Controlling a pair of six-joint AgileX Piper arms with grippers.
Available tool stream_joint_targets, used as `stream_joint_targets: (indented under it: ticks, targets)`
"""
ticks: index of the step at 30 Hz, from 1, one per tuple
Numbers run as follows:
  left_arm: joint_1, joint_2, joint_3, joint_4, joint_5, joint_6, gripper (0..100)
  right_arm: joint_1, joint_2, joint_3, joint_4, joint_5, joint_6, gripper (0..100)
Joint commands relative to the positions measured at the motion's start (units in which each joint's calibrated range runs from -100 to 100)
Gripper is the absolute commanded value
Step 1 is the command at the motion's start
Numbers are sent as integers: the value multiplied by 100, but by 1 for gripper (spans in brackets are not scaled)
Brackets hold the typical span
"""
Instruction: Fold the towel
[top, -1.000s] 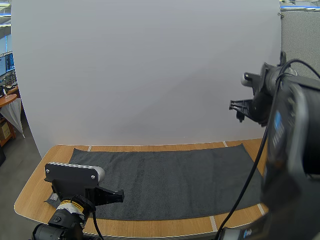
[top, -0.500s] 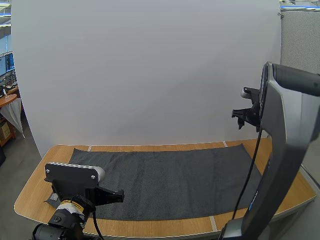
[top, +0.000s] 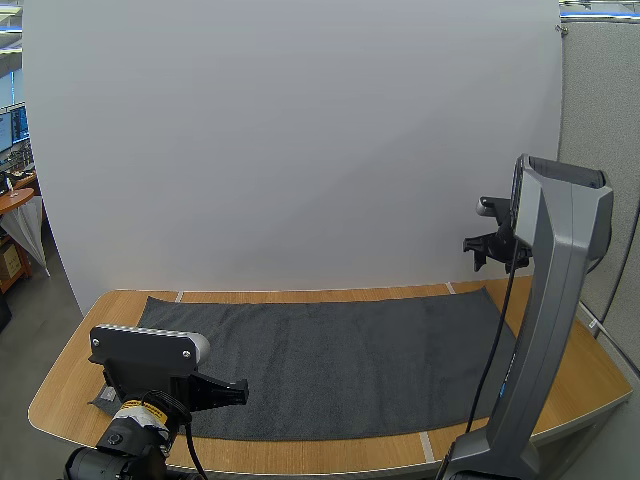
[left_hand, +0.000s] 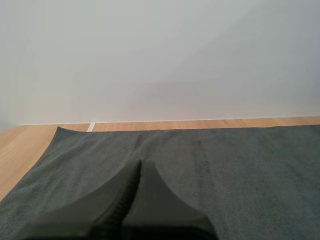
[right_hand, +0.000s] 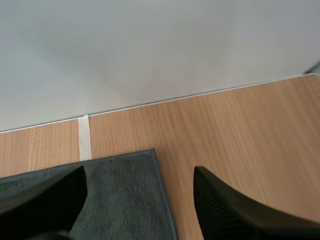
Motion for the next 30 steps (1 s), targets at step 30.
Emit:
stream_joint_targets:
  ticks: [30]
  targets:
    - [-20,-31,0,-23,-132,-33,0,-319,1538,-1310,1768,1831,-2181,100]
